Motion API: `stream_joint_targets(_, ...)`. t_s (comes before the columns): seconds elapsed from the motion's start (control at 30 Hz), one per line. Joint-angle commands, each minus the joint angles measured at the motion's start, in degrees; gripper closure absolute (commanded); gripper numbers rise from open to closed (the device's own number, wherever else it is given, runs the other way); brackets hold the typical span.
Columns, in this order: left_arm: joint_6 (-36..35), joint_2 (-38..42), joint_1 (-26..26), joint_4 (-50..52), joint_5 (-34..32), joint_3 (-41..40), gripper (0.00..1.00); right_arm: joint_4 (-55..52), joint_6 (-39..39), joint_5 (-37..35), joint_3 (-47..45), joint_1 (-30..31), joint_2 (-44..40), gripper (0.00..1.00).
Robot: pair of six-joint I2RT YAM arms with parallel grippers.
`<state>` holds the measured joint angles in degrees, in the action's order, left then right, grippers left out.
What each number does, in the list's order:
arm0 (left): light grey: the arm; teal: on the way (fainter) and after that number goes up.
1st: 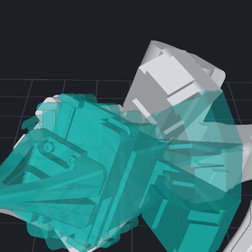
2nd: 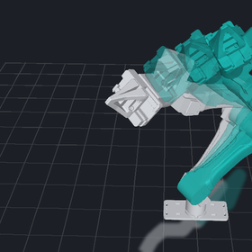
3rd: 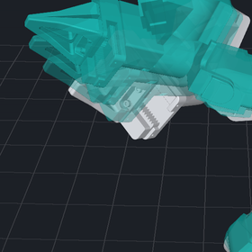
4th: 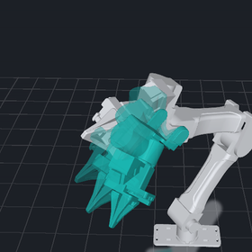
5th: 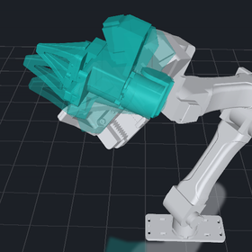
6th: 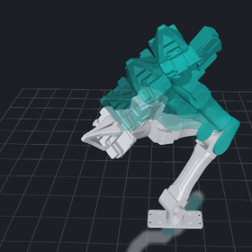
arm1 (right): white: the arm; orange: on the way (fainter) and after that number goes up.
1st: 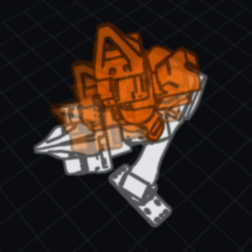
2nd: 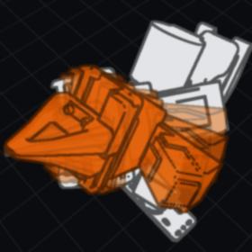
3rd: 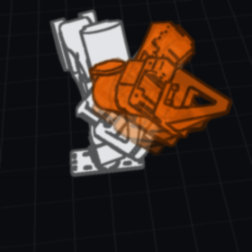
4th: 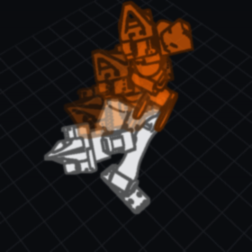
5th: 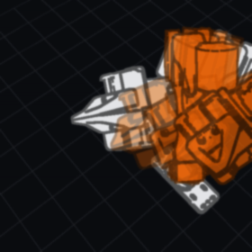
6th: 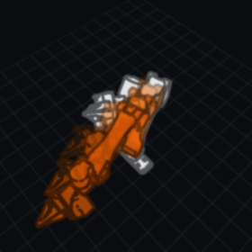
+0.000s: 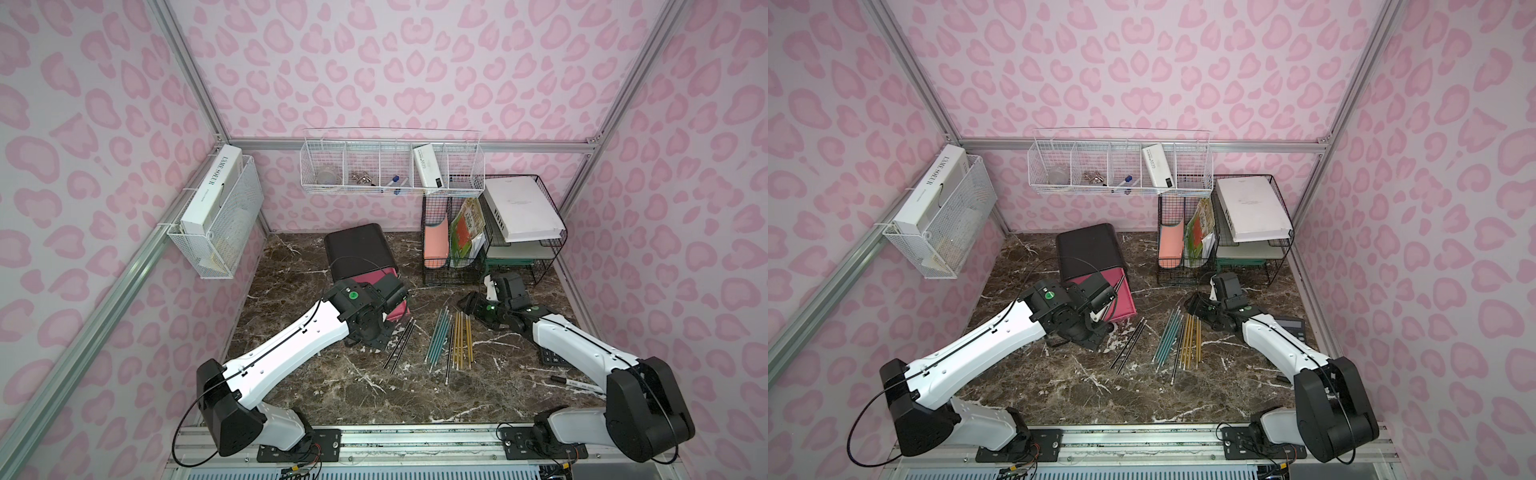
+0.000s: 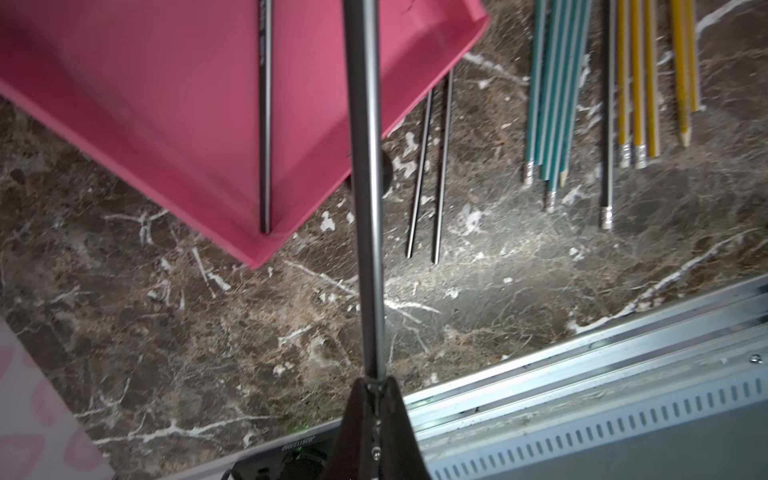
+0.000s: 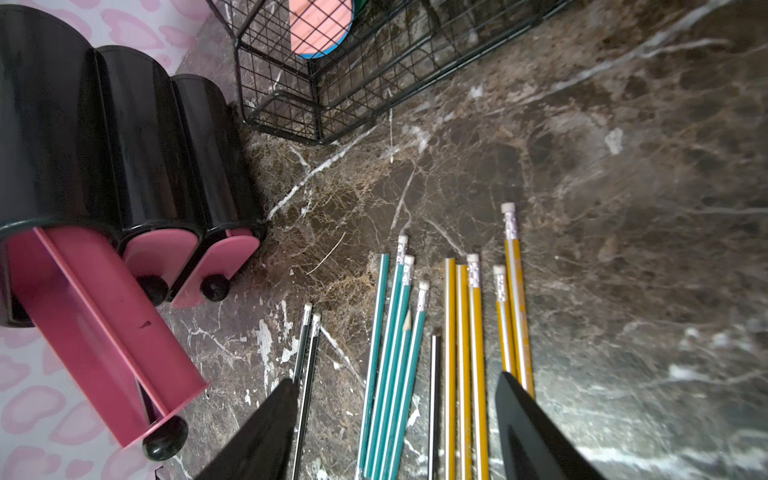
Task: Please place the pencils in the drawer according to their color
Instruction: Pick up the pencil from the center of the board, then place the pencil in the drawer.
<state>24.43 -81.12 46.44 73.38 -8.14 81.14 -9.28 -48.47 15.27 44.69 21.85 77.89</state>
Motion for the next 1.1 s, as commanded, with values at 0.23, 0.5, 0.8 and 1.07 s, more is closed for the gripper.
stream_joint_targets(0.23, -6.60, 0.42, -6.62, 1.70, 1.67, -1.69, 1.00, 2.50, -1.78, -0.04, 2.26, 1.73, 2.52, 0.33)
stream_joint_targets(0.5, -9.35, -3.13, -10.25, -1.94, 3.47, -2.16, 1.00, 2.92, -2.25, -0.34, 2.48, 2.31, 3.19, 0.33)
stream_joint_targets(0.8, -11.39, -8.26, -12.83, -4.65, 4.27, 0.48, 1.00, 2.99, -2.31, -0.43, 2.42, 2.45, 3.15, 0.33)
stream_joint_targets(1.07, -12.47, -11.28, -14.36, -5.18, 3.02, 1.90, 1.00, 2.95, -2.09, -0.33, 2.34, 2.29, 2.84, 0.33)
